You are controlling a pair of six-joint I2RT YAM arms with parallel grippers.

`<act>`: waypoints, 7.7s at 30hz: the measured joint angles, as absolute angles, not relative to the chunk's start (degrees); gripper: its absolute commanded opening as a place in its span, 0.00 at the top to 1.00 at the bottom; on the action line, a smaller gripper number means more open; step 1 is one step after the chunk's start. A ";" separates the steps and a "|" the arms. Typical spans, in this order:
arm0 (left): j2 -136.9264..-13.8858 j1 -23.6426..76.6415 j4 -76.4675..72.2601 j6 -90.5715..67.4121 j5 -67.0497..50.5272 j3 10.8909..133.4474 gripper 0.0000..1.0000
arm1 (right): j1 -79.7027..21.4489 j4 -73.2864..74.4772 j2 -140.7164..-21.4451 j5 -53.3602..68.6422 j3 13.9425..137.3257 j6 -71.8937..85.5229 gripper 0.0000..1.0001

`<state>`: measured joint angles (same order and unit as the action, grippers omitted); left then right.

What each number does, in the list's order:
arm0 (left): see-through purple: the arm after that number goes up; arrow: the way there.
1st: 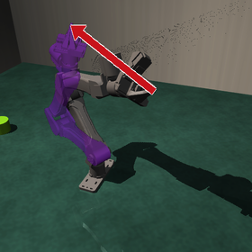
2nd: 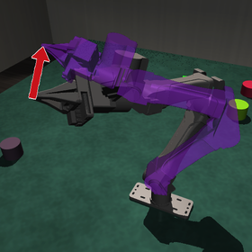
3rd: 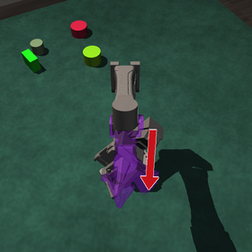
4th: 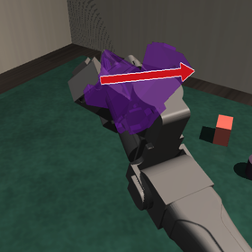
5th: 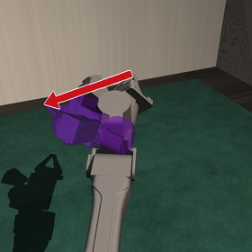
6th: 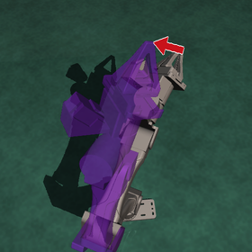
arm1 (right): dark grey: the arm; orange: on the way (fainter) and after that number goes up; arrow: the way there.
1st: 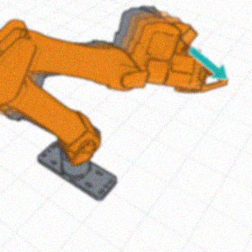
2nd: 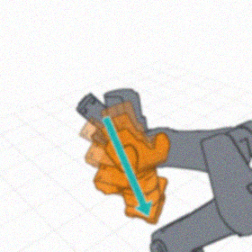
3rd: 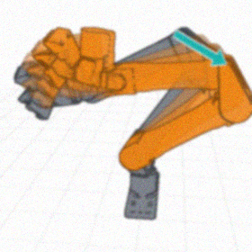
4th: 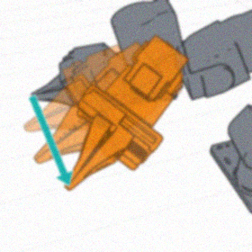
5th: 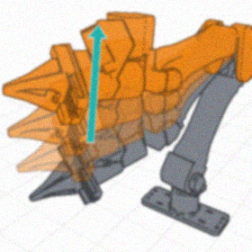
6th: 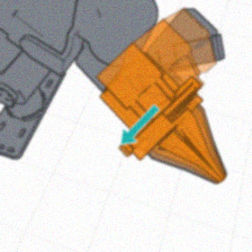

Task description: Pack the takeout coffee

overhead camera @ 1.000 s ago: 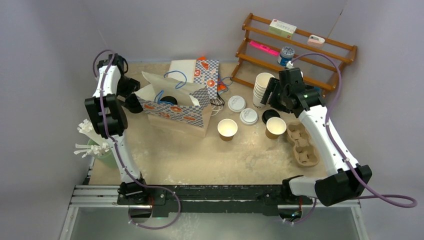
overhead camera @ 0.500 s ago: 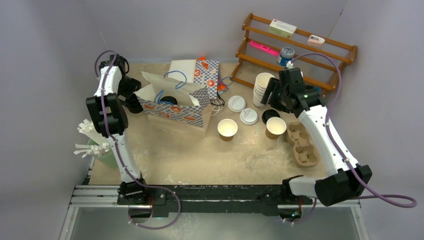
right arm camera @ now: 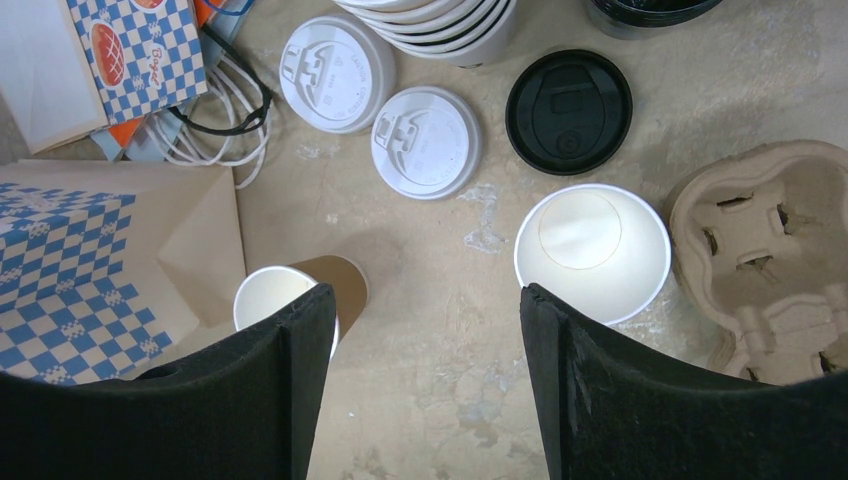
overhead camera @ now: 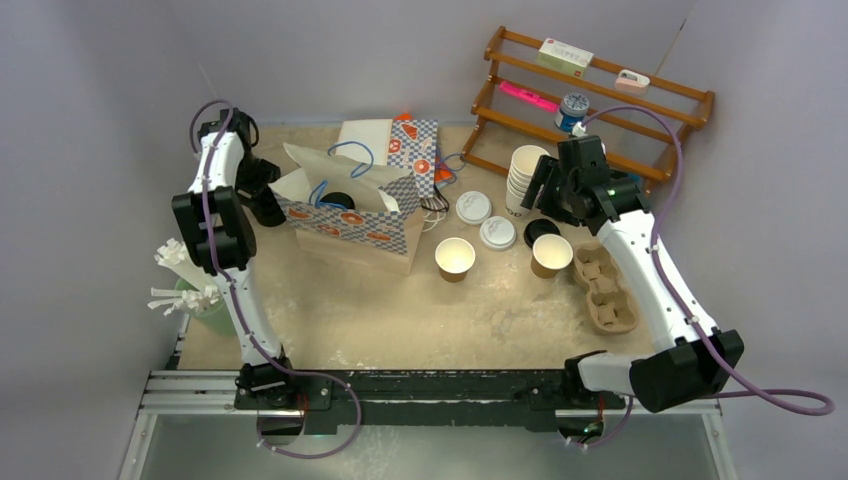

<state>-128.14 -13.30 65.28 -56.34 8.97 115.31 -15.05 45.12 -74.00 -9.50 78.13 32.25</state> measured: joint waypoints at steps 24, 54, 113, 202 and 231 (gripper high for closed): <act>-116.46 -13.37 69.95 -56.40 9.43 116.79 0.37 | -15.05 44.66 -74.00 -7.92 78.13 32.12 0.31; -85.27 -6.72 43.00 -55.51 -1.48 112.64 0.57 | -15.05 43.16 -72.99 -4.45 78.13 31.88 0.32; -117.49 51.51 32.34 -28.29 -17.50 100.12 0.67 | -3.36 36.60 -51.72 11.53 48.73 43.31 0.55; -121.64 51.20 65.17 -18.83 4.19 118.24 0.62 | -3.75 36.01 -59.81 10.11 51.53 36.25 0.55; -123.13 51.20 66.59 -18.87 1.10 118.24 0.59 | -3.86 35.35 -60.82 10.17 51.53 35.99 0.55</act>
